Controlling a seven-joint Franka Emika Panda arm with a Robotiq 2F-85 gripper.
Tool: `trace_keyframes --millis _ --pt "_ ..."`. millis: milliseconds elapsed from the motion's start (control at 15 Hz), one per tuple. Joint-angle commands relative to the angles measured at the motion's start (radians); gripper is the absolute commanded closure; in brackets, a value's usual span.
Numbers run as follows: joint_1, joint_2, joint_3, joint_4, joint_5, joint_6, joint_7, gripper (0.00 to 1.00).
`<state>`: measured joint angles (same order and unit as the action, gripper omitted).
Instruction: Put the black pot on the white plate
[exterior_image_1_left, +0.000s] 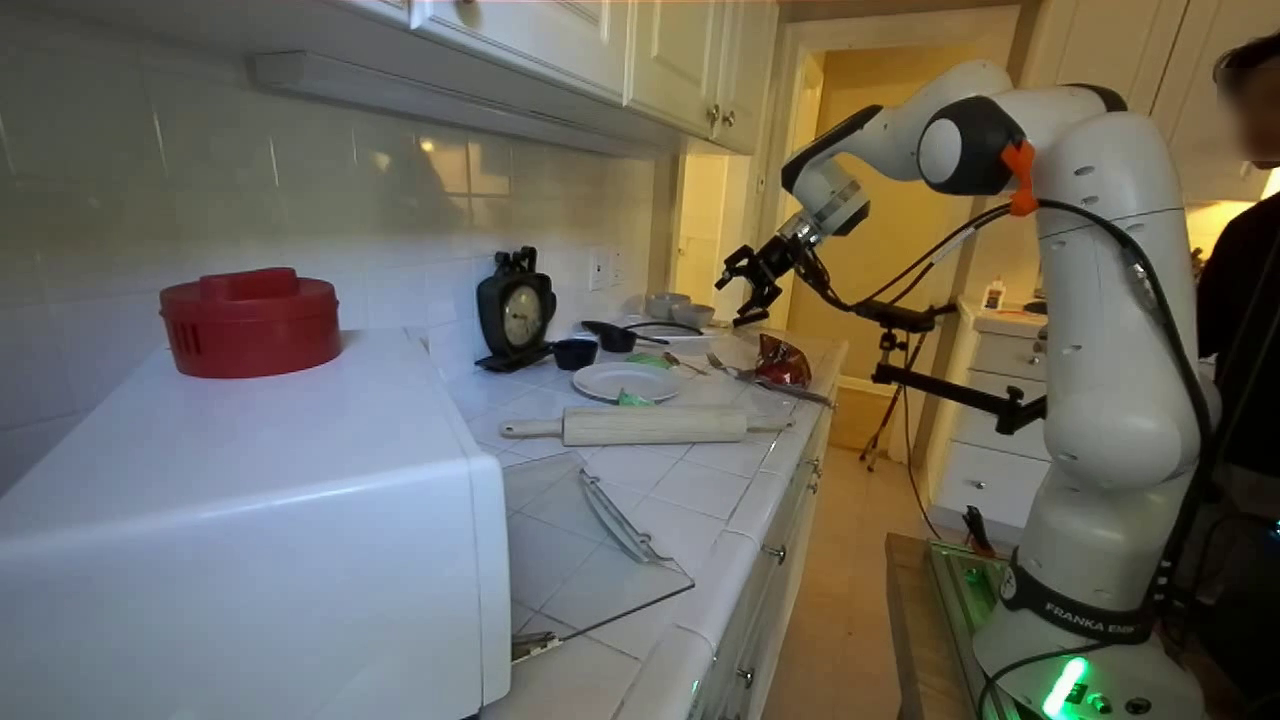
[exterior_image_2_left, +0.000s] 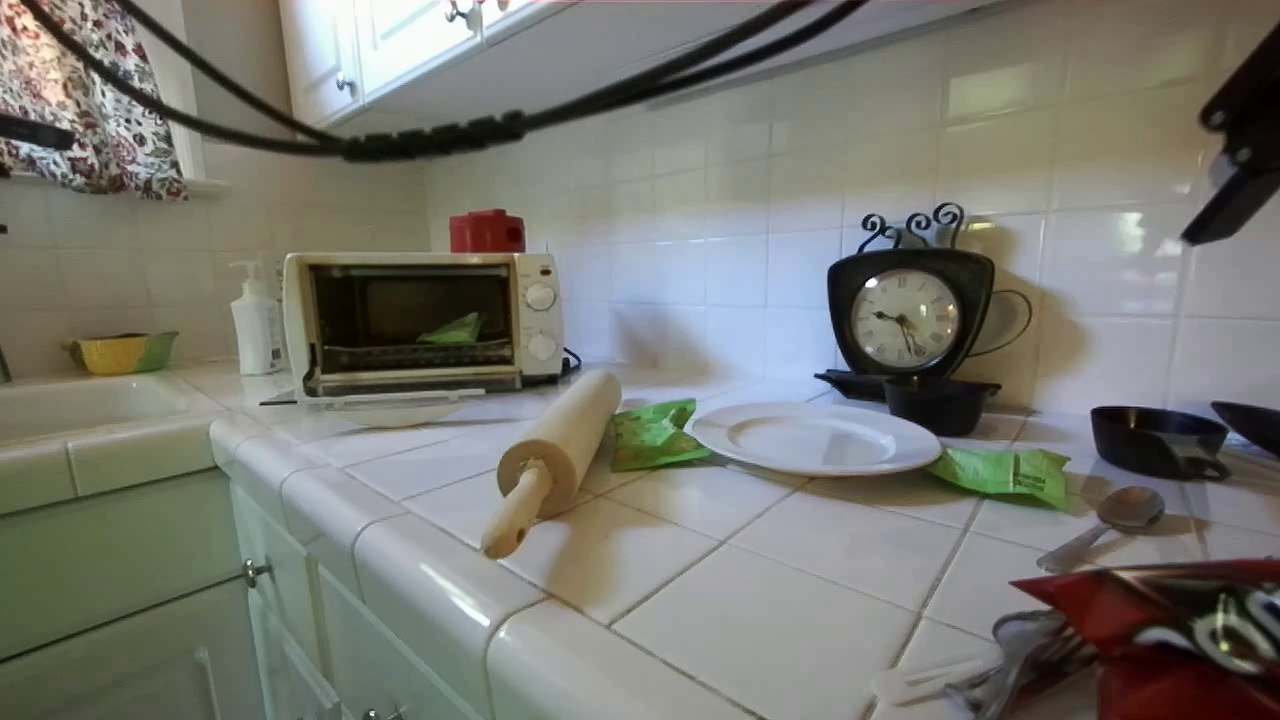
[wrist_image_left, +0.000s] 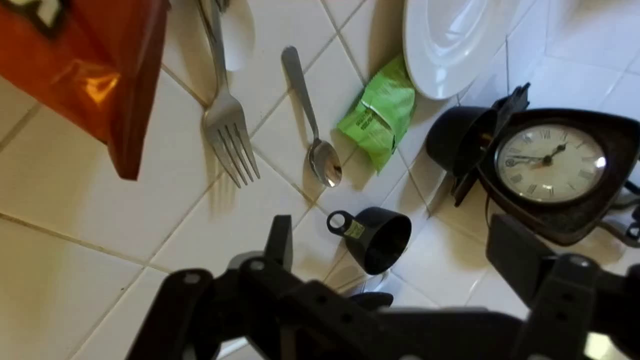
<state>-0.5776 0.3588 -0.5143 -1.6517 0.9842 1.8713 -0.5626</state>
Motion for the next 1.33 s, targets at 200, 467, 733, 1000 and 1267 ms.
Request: trace_keyframes --millis 200,467,733,1000,1267 --pt "-0.102 0.097 0.123 0.207 0.055 0.013 0.246 0.00" --pt "-0.147 0.158 0.185 0.278 0.101 0.024 0.296 0.00" --pt "-0.172 0.224 0.248 0.316 0.194 0.079 0.302 0.00" --pt "-0.157 0.241 0.279 0.291 0.190 0.115 0.309 0.00" --pt "-0.153 0.207 0.285 0.221 0.194 0.160 0.292 0.00"
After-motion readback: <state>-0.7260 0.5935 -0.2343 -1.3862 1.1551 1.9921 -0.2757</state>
